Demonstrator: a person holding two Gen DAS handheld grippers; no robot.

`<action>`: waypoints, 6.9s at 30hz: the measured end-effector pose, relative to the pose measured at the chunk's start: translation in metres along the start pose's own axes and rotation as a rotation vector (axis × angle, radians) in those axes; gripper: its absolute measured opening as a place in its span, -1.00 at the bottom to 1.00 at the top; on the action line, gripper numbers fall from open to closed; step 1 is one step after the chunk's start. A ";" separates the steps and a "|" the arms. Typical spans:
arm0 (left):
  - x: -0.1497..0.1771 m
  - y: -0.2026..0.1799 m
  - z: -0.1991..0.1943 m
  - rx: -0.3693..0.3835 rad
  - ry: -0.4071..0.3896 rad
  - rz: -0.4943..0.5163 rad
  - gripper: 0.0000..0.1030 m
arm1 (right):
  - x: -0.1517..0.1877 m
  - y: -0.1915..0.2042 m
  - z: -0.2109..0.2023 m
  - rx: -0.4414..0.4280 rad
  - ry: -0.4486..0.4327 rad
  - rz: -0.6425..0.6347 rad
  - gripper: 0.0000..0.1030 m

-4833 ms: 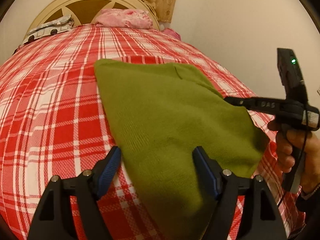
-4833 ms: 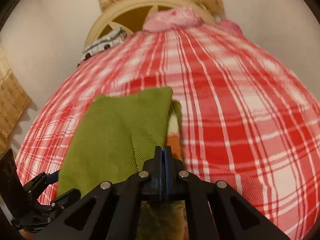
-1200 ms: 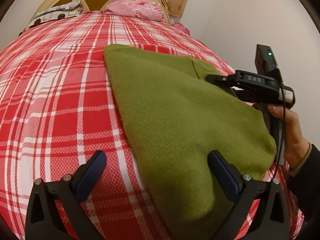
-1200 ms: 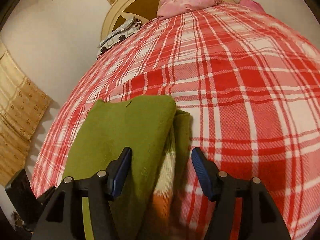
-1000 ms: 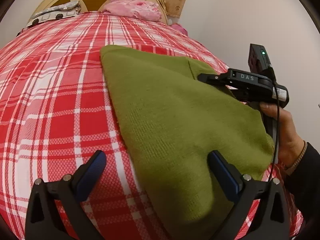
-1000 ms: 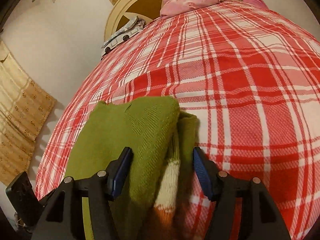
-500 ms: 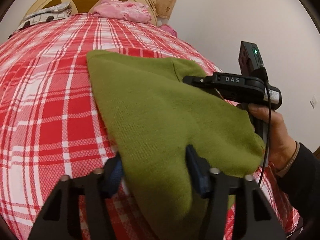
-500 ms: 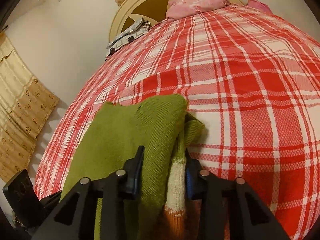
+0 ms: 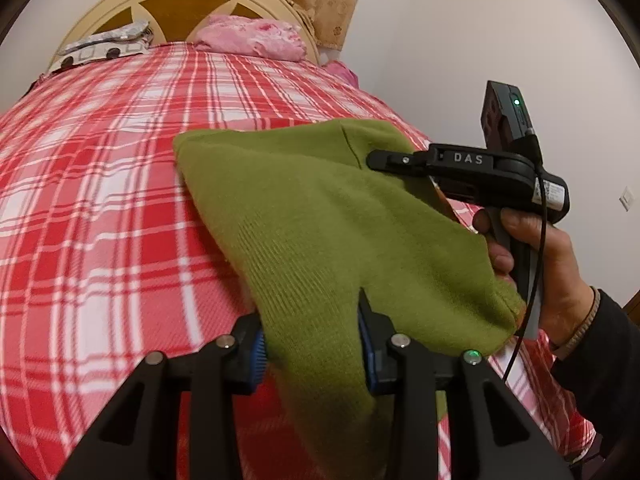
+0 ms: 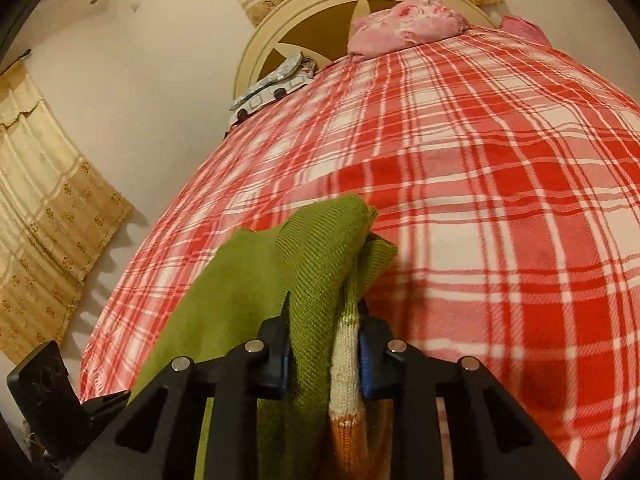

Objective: Fold small clothes

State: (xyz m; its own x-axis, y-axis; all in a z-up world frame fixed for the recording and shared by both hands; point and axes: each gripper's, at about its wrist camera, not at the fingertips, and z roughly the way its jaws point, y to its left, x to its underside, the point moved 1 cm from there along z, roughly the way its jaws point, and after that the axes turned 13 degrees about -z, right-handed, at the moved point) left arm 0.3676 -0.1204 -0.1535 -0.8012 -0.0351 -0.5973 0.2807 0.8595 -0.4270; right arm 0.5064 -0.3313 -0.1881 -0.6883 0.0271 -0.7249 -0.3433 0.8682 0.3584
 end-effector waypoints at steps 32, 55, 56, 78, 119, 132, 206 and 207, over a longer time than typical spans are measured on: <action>0.062 0.101 -0.148 -0.178 -0.149 -0.144 -0.28 | 0.026 0.219 0.042 -0.266 0.034 -0.112 -0.53; 0.095 0.165 -0.212 -0.251 -0.226 -0.251 -0.28 | 0.035 0.326 0.093 -0.378 0.098 -0.190 -0.53; 0.096 0.166 -0.214 -0.254 -0.228 -0.253 -0.28 | 0.035 0.331 0.096 -0.384 0.102 -0.193 -0.53; 0.121 0.206 -0.233 -0.306 -0.229 -0.319 -0.28 | 0.047 0.383 0.140 -0.443 0.174 -0.224 -0.53; 0.134 0.240 -0.250 -0.471 -0.316 -0.361 0.43 | 0.084 0.426 0.081 -0.475 0.162 -0.440 -0.23; 0.153 0.250 -0.249 -0.518 -0.324 -0.461 0.87 | 0.129 0.416 0.088 -0.331 0.277 -0.414 -0.22; 0.166 0.115 -0.356 -0.471 -0.628 -0.191 1.00 | 0.168 0.484 -0.134 0.031 -0.196 -0.548 0.22; 0.166 0.115 -0.357 -0.471 -0.635 -0.194 1.00 | 0.168 0.484 -0.134 0.030 -0.199 -0.547 0.22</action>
State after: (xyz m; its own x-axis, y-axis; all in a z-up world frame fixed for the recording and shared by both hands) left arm 0.0785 0.1549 -0.0594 -0.3205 -0.3659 -0.8737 -0.1974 0.9279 -0.3162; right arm 0.1390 0.0271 -0.0572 -0.2817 -0.3398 -0.8973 -0.5948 0.7957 -0.1145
